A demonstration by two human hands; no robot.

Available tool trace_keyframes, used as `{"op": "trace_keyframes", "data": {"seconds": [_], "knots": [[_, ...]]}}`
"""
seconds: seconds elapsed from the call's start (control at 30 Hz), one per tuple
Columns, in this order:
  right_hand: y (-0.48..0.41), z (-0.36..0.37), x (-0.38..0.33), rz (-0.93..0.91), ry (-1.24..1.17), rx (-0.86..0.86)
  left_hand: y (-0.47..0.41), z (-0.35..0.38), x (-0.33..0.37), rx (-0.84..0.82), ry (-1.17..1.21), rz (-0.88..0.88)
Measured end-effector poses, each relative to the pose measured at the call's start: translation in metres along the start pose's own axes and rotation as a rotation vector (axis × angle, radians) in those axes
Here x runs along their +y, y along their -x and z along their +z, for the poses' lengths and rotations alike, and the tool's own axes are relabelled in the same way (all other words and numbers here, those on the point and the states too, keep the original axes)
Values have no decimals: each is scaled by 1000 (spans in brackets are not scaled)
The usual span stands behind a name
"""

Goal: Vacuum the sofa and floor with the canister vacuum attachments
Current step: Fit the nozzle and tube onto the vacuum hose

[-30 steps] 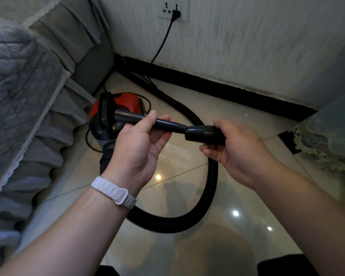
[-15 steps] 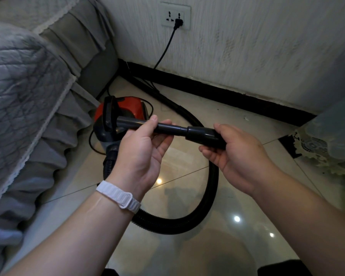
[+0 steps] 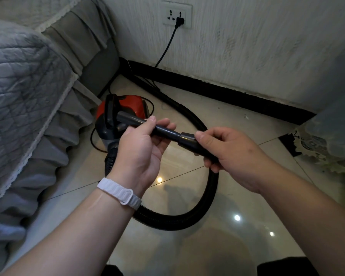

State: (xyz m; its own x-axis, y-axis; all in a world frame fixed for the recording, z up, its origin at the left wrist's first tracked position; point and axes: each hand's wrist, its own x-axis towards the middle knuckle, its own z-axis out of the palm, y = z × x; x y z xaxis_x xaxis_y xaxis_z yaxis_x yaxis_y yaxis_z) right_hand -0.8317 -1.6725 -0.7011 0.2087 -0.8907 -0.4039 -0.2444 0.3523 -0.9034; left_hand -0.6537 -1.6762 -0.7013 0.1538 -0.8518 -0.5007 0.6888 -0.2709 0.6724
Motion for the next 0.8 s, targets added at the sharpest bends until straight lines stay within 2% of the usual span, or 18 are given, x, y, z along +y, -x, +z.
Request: {"op": "trace_keyframes", "data": {"seconds": [0.17, 0.47, 0.63, 0.8], "knots": [[2, 8, 3, -18, 182, -143, -2, 1, 0, -53, 118, -67], [1, 32, 13, -62, 406, -102, -10, 17, -4, 7, 84, -49], [-4, 31, 15, -88, 426, -81, -14, 19, -8, 10, 105, -53], [-6, 25, 20, -24, 354, -124, -14, 16, -18, -15, 169, -110]]}}
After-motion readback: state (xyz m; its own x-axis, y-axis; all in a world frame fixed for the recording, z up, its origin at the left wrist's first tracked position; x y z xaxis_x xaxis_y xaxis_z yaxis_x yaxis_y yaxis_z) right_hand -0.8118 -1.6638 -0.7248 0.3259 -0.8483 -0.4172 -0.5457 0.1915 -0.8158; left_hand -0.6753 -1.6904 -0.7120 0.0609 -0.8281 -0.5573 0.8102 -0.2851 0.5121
